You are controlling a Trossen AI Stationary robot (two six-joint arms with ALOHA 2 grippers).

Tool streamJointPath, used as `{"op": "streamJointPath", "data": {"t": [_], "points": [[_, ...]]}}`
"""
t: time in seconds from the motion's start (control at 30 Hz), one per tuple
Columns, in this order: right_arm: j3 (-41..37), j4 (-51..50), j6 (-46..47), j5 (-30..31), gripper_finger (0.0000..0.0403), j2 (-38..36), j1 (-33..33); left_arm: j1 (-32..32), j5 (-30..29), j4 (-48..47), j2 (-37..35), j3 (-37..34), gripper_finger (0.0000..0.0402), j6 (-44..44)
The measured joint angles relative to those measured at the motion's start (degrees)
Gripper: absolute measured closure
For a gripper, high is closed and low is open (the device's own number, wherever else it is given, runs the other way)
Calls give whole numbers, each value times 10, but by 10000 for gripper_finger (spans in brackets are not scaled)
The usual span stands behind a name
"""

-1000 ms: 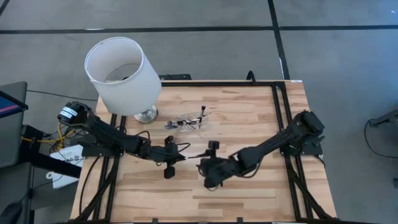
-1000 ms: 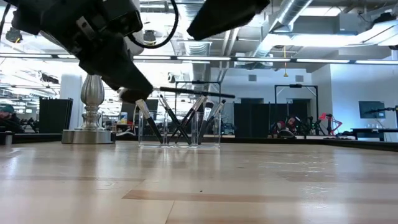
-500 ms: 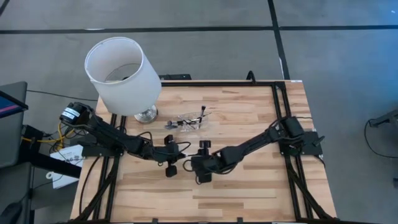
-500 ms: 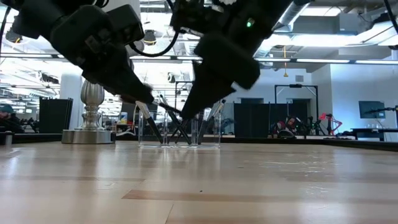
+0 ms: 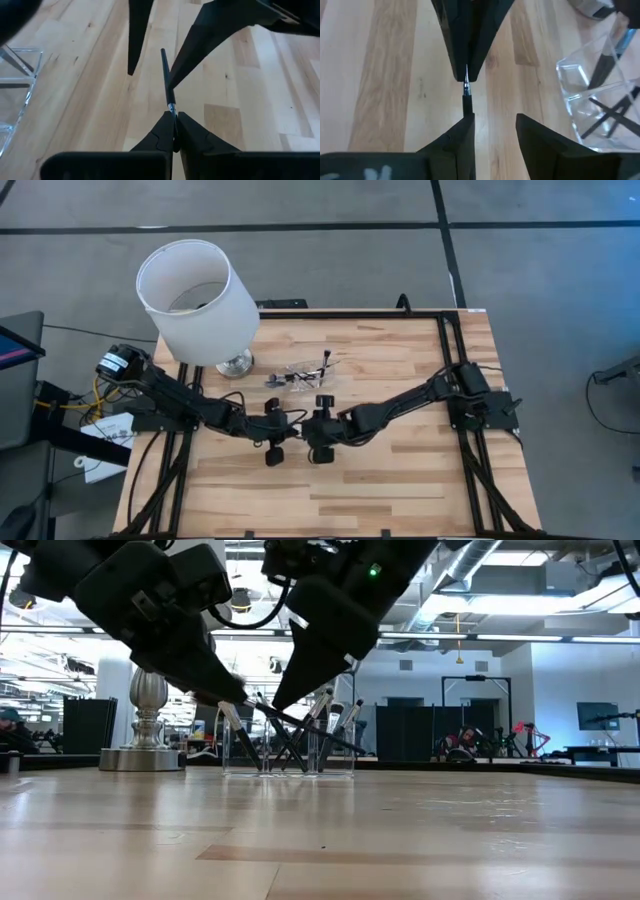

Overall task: Put items in baskets/containers
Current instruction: Put the black eyeshadow brush into the transparent organizer

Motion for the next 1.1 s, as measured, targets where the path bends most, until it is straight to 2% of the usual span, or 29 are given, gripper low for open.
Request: {"op": "streamJointPath", "data": {"t": [0.23,0.67,0.8,1.03,1.1], "points": [[0,12,0,-90,280,0,-8,0,-2,3,0,0,390,14],[-6,22,0,-89,276,1,-11,0,-4,11,0,0,391,14],[-8,26,-3,-89,303,1,-12,0,-4,13,0,0,391,14],[-9,26,-14,-85,382,1,-15,0,-6,15,0,0,389,14],[-9,26,-21,-84,392,1,-15,0,-9,17,0,0,384,14]]}}
